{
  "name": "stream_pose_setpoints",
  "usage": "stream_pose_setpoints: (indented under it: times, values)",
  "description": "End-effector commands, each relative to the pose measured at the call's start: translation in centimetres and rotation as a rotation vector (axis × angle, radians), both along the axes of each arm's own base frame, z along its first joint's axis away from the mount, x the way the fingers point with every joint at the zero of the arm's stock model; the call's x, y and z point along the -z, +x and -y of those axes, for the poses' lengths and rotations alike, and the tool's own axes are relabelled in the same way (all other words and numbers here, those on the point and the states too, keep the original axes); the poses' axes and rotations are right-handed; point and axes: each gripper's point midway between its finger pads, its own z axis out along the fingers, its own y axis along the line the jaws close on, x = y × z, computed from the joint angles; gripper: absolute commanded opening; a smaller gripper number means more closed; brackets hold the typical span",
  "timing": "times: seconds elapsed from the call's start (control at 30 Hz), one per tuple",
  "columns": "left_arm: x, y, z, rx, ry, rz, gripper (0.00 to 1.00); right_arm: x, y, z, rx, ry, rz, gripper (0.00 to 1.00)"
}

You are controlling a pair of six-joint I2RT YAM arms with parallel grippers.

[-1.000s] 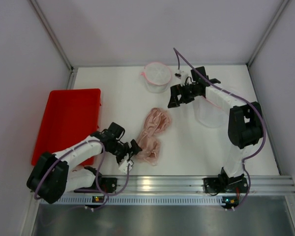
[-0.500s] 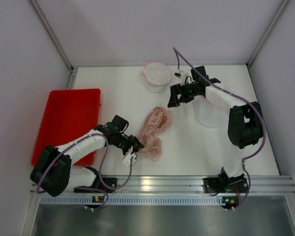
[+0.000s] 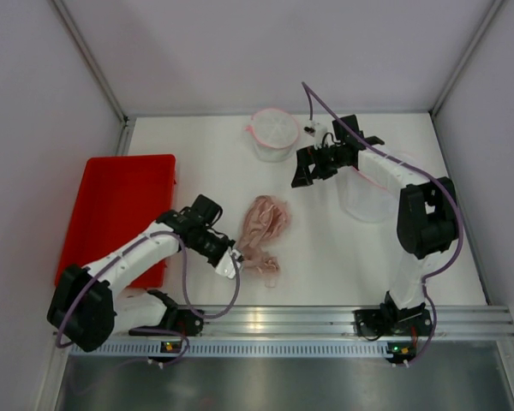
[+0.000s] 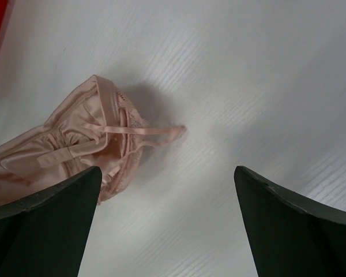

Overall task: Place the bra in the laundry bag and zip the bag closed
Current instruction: Adjust the bra at the center of the board.

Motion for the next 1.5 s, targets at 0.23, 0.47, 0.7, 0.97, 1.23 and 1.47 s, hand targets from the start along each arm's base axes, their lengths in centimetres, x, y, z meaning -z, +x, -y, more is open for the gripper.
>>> stream_pose_setpoints:
  times: [0.23,0.47,0.7,0.97,1.23,1.47]
  values:
    - [-5.8,-0.5,2.3,-0.197,-0.054,-0.514,0.0,-1.1,-0.3,-1.4,-0.04,0.053,0.014,0.99]
    - [-6.9,4.3,3.3,-0.353,-0.036,-0.748,0.0,-1.2,-0.9,-1.4,-0.056,0.054,0.009,0.99]
    - [-5.9,10.5,3.7,-0.529,0.008,-1.033,0.0,-1.0,-1.8,-1.4,-0.074,0.065,-0.006,0.99]
    - [-2.3,14.9,3.7,-0.636,0.072,-1.172,0.0,-0.7,-2.8,-2.2,-0.077,0.14,-0.059,1.0]
    - [-1.0,17.7,2.3,-0.655,-0.01,-1.328,0.0,0.2,-3.7,-3.6,-0.028,0.262,-0.193,0.99]
    - [-3.4,17.3,2.1,-0.634,-0.054,-1.345,0.0,-0.8,-1.8,-4.2,0.011,0.28,-0.157,1.0]
